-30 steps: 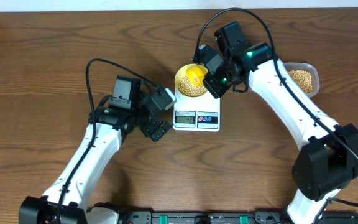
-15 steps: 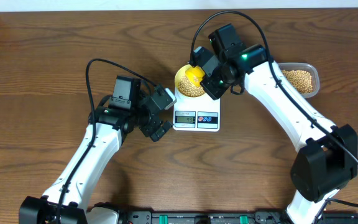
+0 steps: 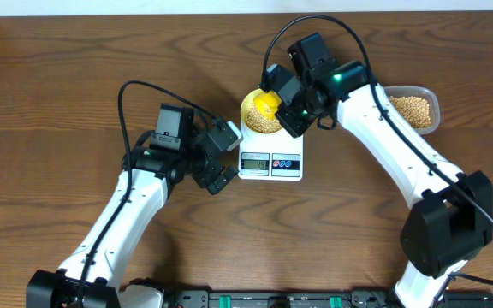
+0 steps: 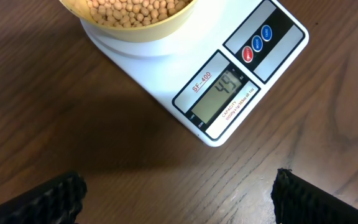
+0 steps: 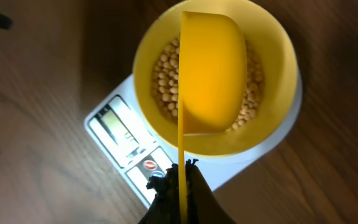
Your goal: Scoop item into bowl and weigh 50g on scale
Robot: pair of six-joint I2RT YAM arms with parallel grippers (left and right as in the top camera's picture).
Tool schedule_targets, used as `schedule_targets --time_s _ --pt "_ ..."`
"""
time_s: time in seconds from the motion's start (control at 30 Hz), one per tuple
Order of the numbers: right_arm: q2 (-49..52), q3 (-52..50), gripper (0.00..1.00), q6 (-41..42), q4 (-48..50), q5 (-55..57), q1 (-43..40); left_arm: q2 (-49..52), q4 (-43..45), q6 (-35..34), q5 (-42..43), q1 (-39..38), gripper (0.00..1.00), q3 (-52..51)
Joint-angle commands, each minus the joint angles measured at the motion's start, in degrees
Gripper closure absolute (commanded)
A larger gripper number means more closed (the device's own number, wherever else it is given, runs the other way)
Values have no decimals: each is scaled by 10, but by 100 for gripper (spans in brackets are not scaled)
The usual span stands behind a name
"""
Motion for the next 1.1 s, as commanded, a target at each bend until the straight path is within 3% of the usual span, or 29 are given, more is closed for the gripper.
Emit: schedule_targets --time_s 0.0,0.37,0.83,1.07 --pt "-16 12 99 4 2 -73 -18 -7 0 8 7 3 2 0" --pt "-16 12 99 19 1 -208 -91 -7 0 8 7 3 2 0" --pt "-16 12 99 19 1 -201 -98 -7 0 8 7 3 2 0" --pt "-16 12 99 23 2 -115 -64 -7 0 8 7 3 2 0"
